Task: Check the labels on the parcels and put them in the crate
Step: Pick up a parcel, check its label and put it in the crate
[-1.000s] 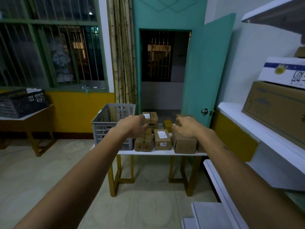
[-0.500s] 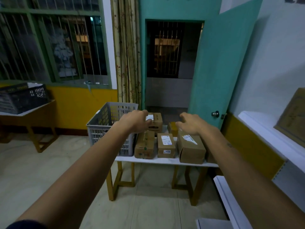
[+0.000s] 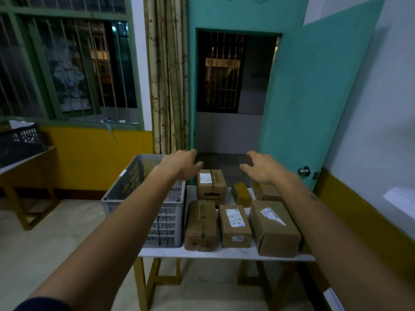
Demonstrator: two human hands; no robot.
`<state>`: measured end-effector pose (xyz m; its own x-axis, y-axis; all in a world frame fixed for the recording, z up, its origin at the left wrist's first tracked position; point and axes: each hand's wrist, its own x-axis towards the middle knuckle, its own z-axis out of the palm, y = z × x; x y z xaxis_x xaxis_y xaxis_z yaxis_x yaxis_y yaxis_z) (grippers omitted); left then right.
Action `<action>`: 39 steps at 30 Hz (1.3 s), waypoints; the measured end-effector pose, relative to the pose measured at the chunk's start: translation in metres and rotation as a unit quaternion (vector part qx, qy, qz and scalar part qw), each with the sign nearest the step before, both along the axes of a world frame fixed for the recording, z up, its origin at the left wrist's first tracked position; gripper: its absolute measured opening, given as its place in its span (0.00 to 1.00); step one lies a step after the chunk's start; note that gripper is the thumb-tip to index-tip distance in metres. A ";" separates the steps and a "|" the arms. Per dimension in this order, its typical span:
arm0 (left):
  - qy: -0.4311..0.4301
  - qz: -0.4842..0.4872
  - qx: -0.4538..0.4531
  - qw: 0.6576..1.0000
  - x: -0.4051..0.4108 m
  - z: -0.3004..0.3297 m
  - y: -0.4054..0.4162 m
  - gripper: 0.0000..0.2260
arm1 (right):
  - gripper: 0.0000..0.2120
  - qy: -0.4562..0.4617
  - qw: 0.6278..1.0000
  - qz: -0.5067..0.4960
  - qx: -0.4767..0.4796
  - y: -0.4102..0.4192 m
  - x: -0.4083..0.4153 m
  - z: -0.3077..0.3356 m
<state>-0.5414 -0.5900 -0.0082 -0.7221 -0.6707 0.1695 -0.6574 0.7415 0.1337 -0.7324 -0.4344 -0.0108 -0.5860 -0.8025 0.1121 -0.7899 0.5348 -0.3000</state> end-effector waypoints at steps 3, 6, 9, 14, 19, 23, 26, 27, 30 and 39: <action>0.000 -0.002 0.007 1.000 -0.014 -0.006 -0.027 0.22 | 0.29 0.005 1.000 -0.005 0.006 -0.026 -0.017 0.001; 0.004 -0.008 0.021 1.000 -0.031 -0.008 -0.050 0.21 | 0.30 0.002 1.000 -0.005 0.010 -0.047 -0.035 -0.001; -0.004 -0.004 0.018 1.000 -0.053 -0.011 -0.068 0.21 | 0.31 -0.006 1.000 0.003 0.009 -0.065 -0.057 -0.006; -0.013 0.000 0.016 1.000 -0.104 -0.017 -0.091 0.22 | 0.31 -0.021 1.000 0.009 0.006 -0.094 -0.112 -0.016; -0.017 0.021 0.015 1.000 -0.163 -0.010 -0.117 0.22 | 0.32 -0.035 0.999 0.013 -0.005 -0.121 -0.177 -0.013; -0.016 0.031 0.021 0.999 -0.198 -0.008 -0.131 0.24 | 0.34 -0.038 0.999 0.023 -0.012 -0.145 -0.215 -0.012; -0.014 0.039 0.025 0.999 -0.217 -0.014 -0.142 0.26 | 0.34 -0.045 0.998 0.037 -0.007 -0.163 -0.232 -0.020; -0.019 0.045 0.027 0.998 -0.224 -0.017 -0.147 0.26 | 0.34 -0.049 0.998 0.043 -0.002 -0.170 -0.238 -0.025; -0.029 0.053 0.038 0.997 -0.237 -0.022 -0.160 0.27 | 0.34 -0.061 0.997 0.047 0.005 -0.187 -0.254 -0.033; -0.036 0.050 0.071 0.996 -0.261 -0.049 -0.235 0.27 | 0.34 -0.084 0.995 0.031 0.035 -0.254 -0.282 -0.060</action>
<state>-0.8025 -0.8252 -0.0577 -0.6568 -0.7539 0.0178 -0.7393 0.6484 0.1816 -1.0142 -0.6881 -0.0712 -0.5402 -0.8405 -0.0418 -0.7638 0.5106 -0.3948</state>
